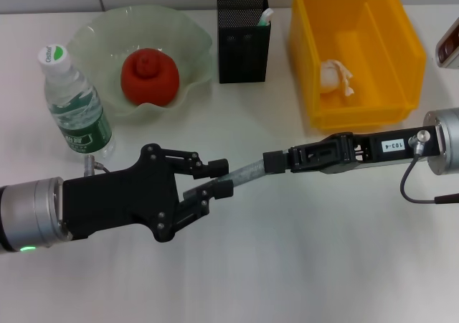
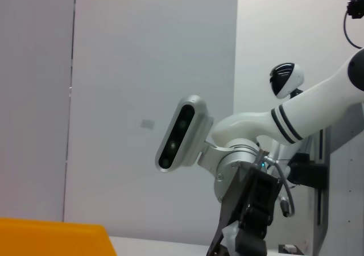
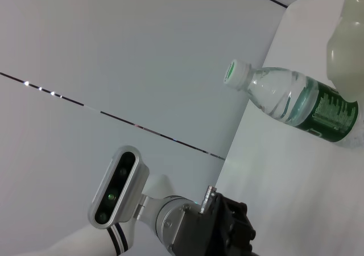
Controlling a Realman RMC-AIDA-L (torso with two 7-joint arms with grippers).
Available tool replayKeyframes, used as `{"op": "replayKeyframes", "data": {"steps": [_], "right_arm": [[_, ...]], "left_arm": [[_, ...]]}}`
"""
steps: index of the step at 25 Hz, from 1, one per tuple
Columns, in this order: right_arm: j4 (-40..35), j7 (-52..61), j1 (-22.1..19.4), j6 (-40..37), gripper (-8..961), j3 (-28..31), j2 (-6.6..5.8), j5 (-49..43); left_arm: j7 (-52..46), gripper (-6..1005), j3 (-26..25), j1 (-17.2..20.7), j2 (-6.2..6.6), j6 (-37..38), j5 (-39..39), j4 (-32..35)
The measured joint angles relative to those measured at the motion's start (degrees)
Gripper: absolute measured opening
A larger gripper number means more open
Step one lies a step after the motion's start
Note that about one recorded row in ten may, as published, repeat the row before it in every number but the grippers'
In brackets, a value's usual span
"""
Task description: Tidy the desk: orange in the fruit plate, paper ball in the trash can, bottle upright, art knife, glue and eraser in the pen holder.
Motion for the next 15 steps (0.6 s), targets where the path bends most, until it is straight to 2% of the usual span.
{"op": "replayKeyframes", "data": {"steps": [10, 15], "right_arm": [[0.0, -0.32, -0.16, 0.01, 152, 0.33, -0.04, 0.0], [0.0, -0.49, -0.25, 0.01, 151, 0.47, -0.11, 0.0]], "left_arm": [[0.4, 236, 0.02, 0.05, 0.02, 0.22, 0.08, -0.06], [0.01, 399, -0.35, 0.07, 0.02, 0.02, 0.04, -0.69]]}}
